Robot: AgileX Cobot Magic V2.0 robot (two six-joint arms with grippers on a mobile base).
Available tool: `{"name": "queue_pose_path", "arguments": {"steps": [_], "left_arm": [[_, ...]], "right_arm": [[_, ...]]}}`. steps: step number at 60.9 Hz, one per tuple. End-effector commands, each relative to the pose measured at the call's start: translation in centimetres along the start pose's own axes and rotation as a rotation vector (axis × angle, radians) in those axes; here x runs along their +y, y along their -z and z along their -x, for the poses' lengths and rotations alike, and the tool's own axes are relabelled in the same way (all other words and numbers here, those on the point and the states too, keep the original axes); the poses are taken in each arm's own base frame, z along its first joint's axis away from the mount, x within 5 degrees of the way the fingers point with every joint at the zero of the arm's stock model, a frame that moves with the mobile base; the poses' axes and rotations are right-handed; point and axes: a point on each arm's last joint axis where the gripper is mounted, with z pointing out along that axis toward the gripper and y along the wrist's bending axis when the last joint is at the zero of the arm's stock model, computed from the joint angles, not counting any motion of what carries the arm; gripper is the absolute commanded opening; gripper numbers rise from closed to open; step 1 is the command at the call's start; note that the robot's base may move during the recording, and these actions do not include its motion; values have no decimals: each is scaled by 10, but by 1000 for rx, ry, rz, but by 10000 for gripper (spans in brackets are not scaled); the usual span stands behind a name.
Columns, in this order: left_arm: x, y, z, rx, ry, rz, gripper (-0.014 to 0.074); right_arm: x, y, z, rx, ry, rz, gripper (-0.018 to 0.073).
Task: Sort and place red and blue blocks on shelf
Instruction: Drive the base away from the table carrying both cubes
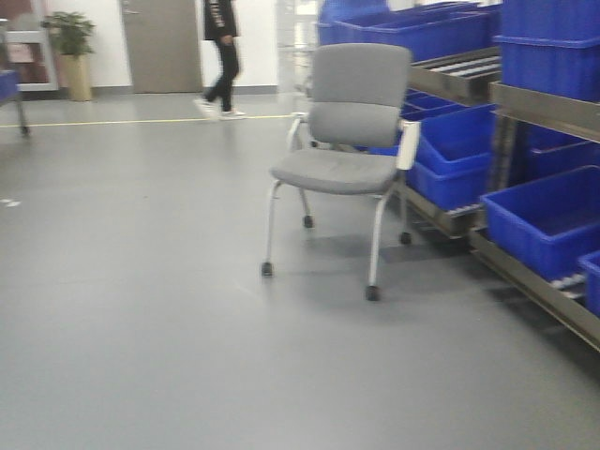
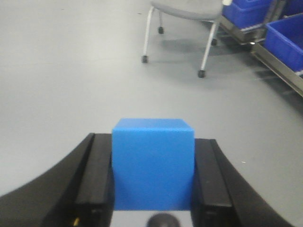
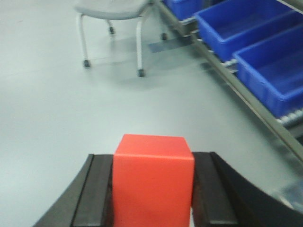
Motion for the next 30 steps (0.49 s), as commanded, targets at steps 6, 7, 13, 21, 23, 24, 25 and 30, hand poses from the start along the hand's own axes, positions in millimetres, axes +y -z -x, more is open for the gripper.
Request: {"name": "queue_pose_path", "arguments": {"steps": [6, 7, 13, 21, 23, 24, 25, 30], "left_arm": [[-5, 3, 17, -104, 3, -39, 126], [-5, 3, 17, -104, 3, -39, 126], [-5, 3, 17, -104, 3, -39, 126], [-5, 3, 17, -104, 3, -39, 126], [-5, 3, 17, -104, 3, -39, 126], [-5, 3, 17, -104, 3, -39, 126], [-5, 3, 17, -104, 3, -39, 126], [-5, 3, 17, -104, 3, -39, 126]], "right_arm": [[2, 3, 16, -103, 3, 15, 49], [2, 3, 16, -103, 3, 15, 49], [2, 3, 16, -103, 3, 15, 49], [2, 3, 16, -103, 3, 15, 49], [2, 3, 16, -103, 3, 15, 49], [2, 3, 16, -103, 3, 15, 49], [2, 3, 16, -103, 3, 15, 49], [2, 3, 16, -103, 3, 15, 49]]}}
